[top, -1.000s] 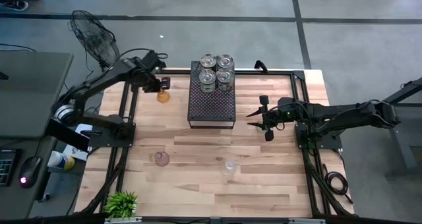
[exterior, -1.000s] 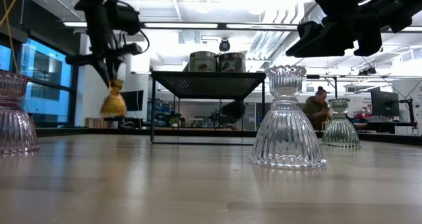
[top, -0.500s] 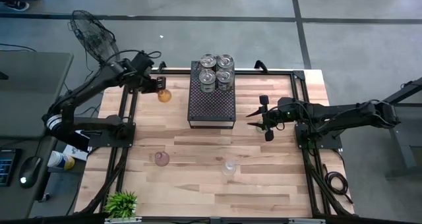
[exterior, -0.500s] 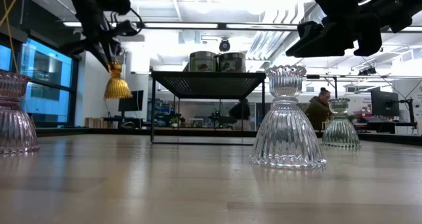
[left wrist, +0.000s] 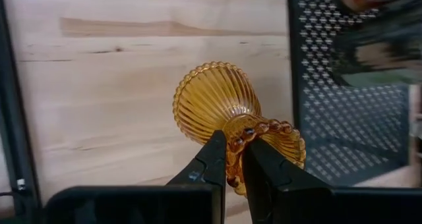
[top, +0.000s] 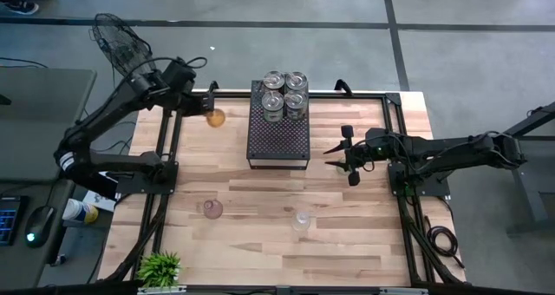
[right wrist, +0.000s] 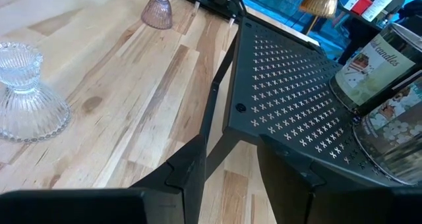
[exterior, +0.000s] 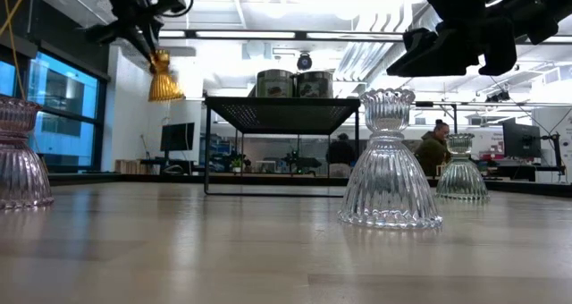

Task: Pick & Place candle stick holders
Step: Put the brown candle holder on the black shelf

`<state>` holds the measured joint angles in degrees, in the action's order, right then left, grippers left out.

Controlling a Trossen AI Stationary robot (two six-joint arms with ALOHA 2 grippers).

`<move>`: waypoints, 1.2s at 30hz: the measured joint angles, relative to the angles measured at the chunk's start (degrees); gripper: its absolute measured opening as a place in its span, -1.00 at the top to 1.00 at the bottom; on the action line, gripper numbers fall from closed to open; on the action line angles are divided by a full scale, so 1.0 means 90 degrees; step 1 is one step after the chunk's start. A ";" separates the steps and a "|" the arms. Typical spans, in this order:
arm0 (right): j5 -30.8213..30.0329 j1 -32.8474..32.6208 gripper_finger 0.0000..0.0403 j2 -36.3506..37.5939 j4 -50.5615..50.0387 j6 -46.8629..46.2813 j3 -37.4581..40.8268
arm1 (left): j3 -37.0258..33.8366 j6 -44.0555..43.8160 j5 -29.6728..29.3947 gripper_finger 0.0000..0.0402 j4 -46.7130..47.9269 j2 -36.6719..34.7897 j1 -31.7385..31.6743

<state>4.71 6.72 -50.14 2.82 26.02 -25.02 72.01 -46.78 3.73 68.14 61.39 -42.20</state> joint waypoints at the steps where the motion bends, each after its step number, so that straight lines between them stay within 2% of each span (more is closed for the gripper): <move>1: -0.0002 0.0000 0.36 -0.0002 -0.0004 0.0000 0.0000 | 0.0041 -0.0010 0.0017 0.90 -0.0015 0.0000 0.0047; 8: 0.0001 -0.0002 0.36 -0.0004 0.0001 -0.0001 0.0000 | 0.0328 -0.0251 0.0016 0.90 -0.0097 0.0295 0.0651; 17: 0.0000 0.0000 0.36 -0.0004 -0.0001 -0.0006 0.0000 | 0.1146 -0.0318 -0.0089 0.90 -0.0080 0.1194 0.1301; 25: 0.0000 -0.0002 0.36 -0.0004 -0.0001 -0.0013 0.0001 | 0.1731 -0.0311 -0.0134 0.90 -0.0073 0.1925 0.1618; 36: 0.0000 -0.0001 0.36 -0.0004 -0.0002 -0.0026 0.0000 | 0.1797 -0.0267 0.0179 0.90 -0.0611 0.2451 0.1695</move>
<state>4.71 6.71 -50.17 2.81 25.79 -25.02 88.18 -49.19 5.34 62.64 83.45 -26.94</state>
